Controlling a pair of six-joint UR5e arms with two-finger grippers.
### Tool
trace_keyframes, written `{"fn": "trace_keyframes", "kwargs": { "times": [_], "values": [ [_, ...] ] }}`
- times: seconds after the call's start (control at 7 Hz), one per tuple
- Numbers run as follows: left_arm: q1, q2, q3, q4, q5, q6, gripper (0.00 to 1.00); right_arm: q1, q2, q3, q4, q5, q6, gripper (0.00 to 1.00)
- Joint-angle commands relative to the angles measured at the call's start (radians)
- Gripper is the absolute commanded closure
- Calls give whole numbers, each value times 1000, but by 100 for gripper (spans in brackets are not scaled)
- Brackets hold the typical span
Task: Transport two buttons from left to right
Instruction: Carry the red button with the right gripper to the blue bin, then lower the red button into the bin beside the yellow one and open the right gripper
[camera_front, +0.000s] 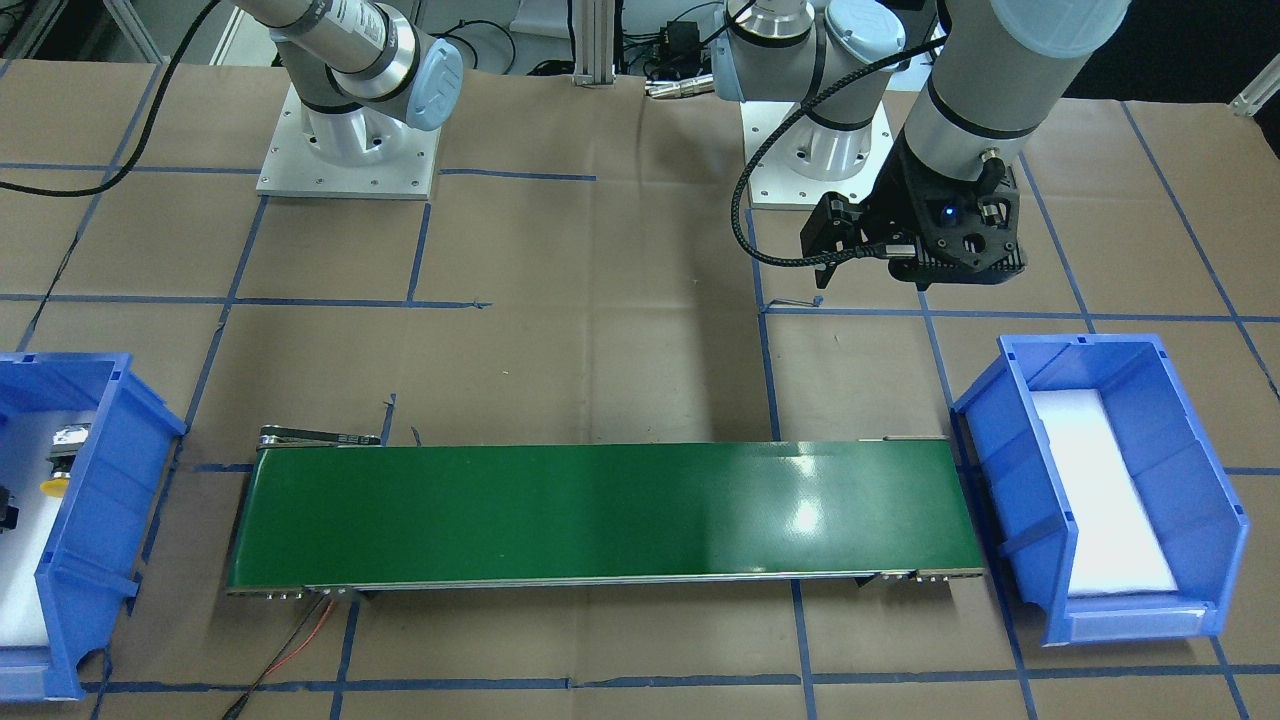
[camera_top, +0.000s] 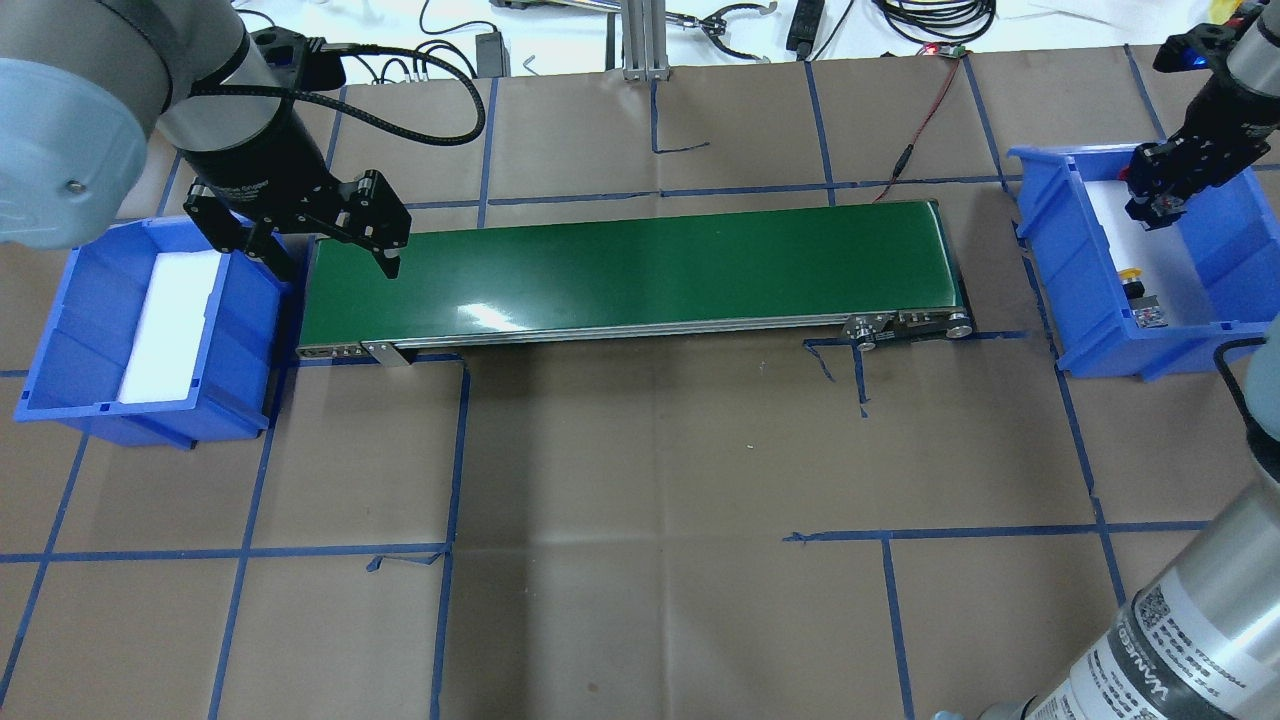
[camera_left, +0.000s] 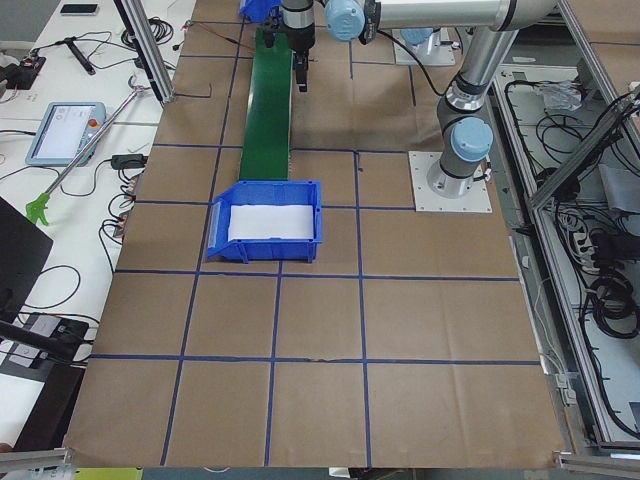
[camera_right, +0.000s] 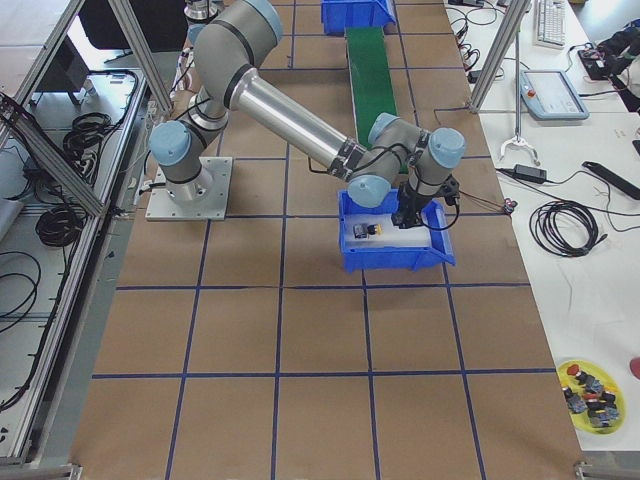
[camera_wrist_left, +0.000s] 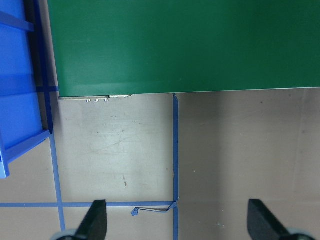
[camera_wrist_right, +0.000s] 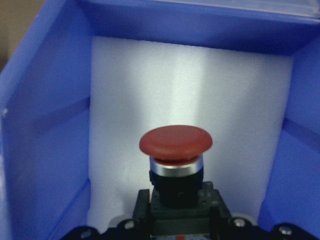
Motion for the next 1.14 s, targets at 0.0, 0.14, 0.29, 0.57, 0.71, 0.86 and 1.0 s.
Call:
{"fn": "trace_keyframes", "kwargs": {
  "times": [0.0,0.14,0.29,0.57,0.71,0.86,1.0],
  "values": [
    [0,-1,0,0,0,0,0,-3,42,28,-81,10,15,93],
    [0,1,0,0,0,0,0,-3,54,28,-81,9,25,93],
    [0,-1,0,0,0,0,0,-3,65,28,-81,9,23,93],
    [0,-1,0,0,0,0,0,0,90,16,-87,12,19,43],
    [0,1,0,0,0,0,0,3,90,17,-110,16,20,1],
    [0,-1,0,0,0,0,0,4,88,16,-104,18,20,0],
    [0,-1,0,0,0,0,0,4,78,11,-102,25,22,0]
  ]
}}
